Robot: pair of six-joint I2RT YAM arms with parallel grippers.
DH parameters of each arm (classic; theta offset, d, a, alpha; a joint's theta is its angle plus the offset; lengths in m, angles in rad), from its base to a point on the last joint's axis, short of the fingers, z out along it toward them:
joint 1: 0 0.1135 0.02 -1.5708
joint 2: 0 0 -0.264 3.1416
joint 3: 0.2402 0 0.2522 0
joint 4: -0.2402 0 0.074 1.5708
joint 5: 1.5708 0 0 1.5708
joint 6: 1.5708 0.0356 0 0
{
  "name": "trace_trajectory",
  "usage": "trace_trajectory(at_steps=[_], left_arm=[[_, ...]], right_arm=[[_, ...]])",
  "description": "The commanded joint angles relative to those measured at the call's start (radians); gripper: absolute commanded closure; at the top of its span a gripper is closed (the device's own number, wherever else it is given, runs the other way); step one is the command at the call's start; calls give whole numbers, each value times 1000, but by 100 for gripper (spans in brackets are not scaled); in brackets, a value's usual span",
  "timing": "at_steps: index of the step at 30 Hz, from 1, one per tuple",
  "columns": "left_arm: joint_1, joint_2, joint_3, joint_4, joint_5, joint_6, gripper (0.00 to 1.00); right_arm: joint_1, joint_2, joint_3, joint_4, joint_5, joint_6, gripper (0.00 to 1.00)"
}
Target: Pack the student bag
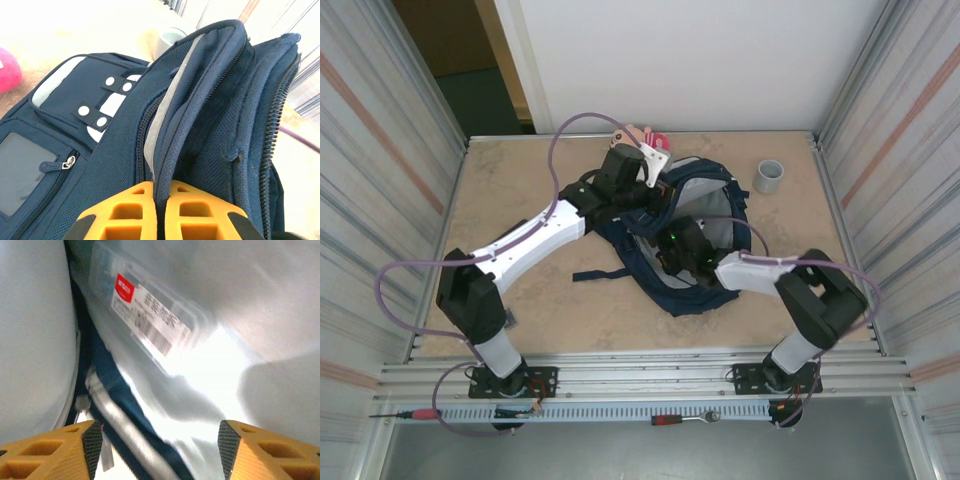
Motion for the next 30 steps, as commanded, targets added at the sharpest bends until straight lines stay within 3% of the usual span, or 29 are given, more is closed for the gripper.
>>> trace_trajectory(at_steps=[1,6,12,17,20,23,26,30], left_arm=[[15,-79,-1,86,-29,-1,100],[11,-92,-66,84,-38,32,100],[-24,-72,-160,80,-36,74,100],[-94,-36,-249,89,7,92,100],[-136,-20,-283,80,14,119,87],[-143,-34,-308,53,58,141,66],[-120,-71,-307,-46,167,279,41],[-27,-162,-334,-227,198,474,22]], right_arm=[[7,-136,-49,-238,28,-45,36],[7,-428,-75,-539,125,-119,36],[-18,-727,77,-1043,232,-322,35],[-169,-797,142,-1097,78,-500,35],[-227,-785,164,-1089,3,-587,36],[-231,-775,182,-1092,1,-651,37],[-238,-772,179,-1064,-22,-696,36],[-251,-760,165,-976,-95,-738,36]])
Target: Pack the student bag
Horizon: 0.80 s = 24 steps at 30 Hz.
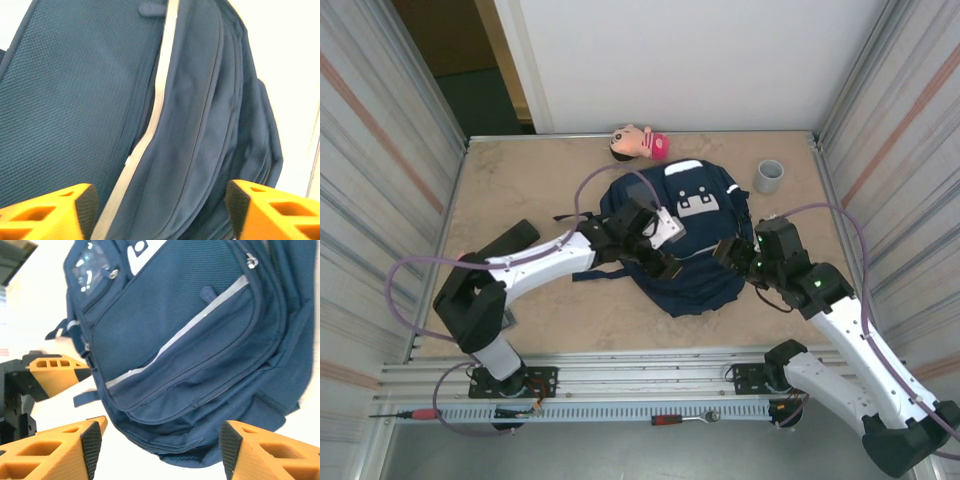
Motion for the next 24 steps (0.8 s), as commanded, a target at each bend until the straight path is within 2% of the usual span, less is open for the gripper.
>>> trace_trajectory(at_steps=[1,5,8,9,14,19,24], left_arm=[[104,-126,-26,-194,70,218,19],[351,-234,-51,-371,142,377,15],[561,-278,-68,-450,144,432,15],[637,-288,-81,-465,135,465,14],[887,-250,-99,-517,68,587,10],[1040,-170,-67,-495,27,600,8],[1061,-27,10,-508,-124,590,5]], right_arm=[[-11,15,18,73,-76,-89,36],[-13,63,29,109,-102,-115,35],[-18,104,38,141,-136,-128,35],[-21,117,44,152,-153,-131,35],[-23,188,96,171,-191,-159,35],[-17,265,144,183,-210,-181,35],[21,315,146,238,-288,-222,28]])
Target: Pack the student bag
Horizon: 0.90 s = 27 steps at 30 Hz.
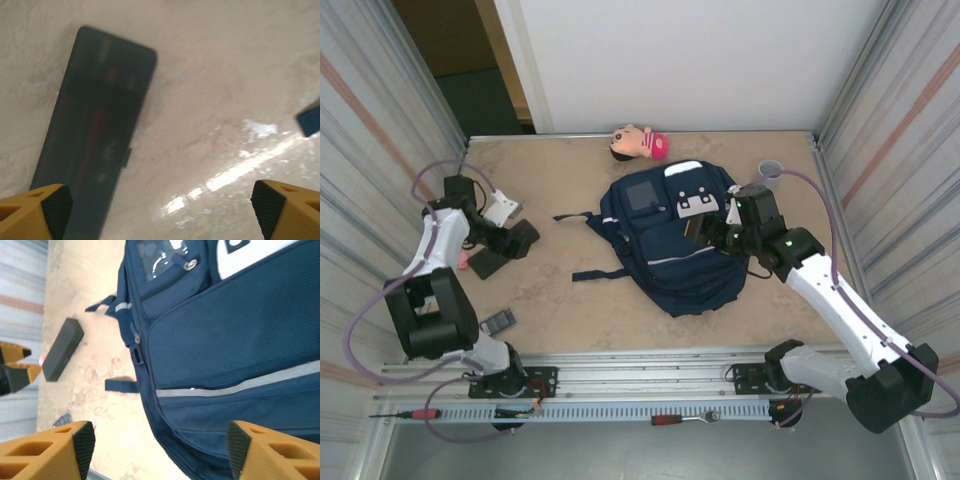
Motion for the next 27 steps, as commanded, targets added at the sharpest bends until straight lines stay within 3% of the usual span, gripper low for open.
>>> trace_trajectory(at_steps=[1,9,20,24,27], left_arm=[[2,81,65,-31,-109,21,5],[3,210,107,27,-164,59,2],[3,287,121,68,-178,107,2],[3,323,123,67,-172,111,4],[3,342,128,67,-170,111,13]], right_arm=[[36,38,27,59,-105,-73,27],[148,196,126,63,-217,-181,23],[170,311,197,82,-244,-188,20],[170,315,202,71,-239,-191,20],[168,313,201,66,-232,-190,19]])
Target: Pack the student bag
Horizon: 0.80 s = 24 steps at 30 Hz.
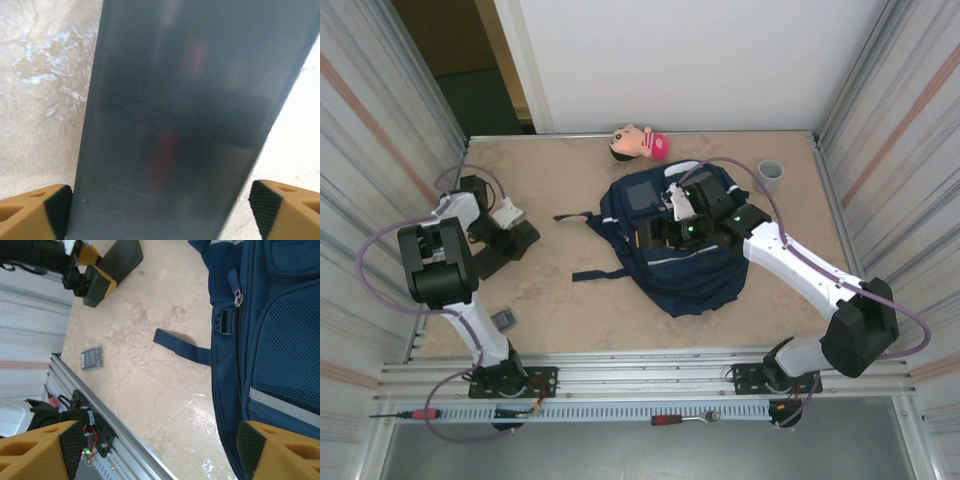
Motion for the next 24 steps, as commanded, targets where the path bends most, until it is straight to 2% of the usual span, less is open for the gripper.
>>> trace_trajectory(at_steps=[1,7,11,15,18,23,24], left_arm=[[4,21,27,-13,5,18,17],[1,22,3,11,33,3,35],[-39,-53,-38,27,60,9,44],[-114,-173,-73,22,26,17,47],[-188,-298,-101,0,26,22,48],[-348,-531,-153,2,61,-29,47],[-377,-578,-169,13,95,-44,47]], right_arm=[[6,4,31,-8,-8,-32,19],[6,7,32,-5,7,-28,19],[6,5,31,1,12,-24,19],[4,2,29,24,8,-10,19],[-13,1,8,85,-46,30,19],[-55,22,6,137,-155,78,19],[-61,33,14,138,-177,83,19]])
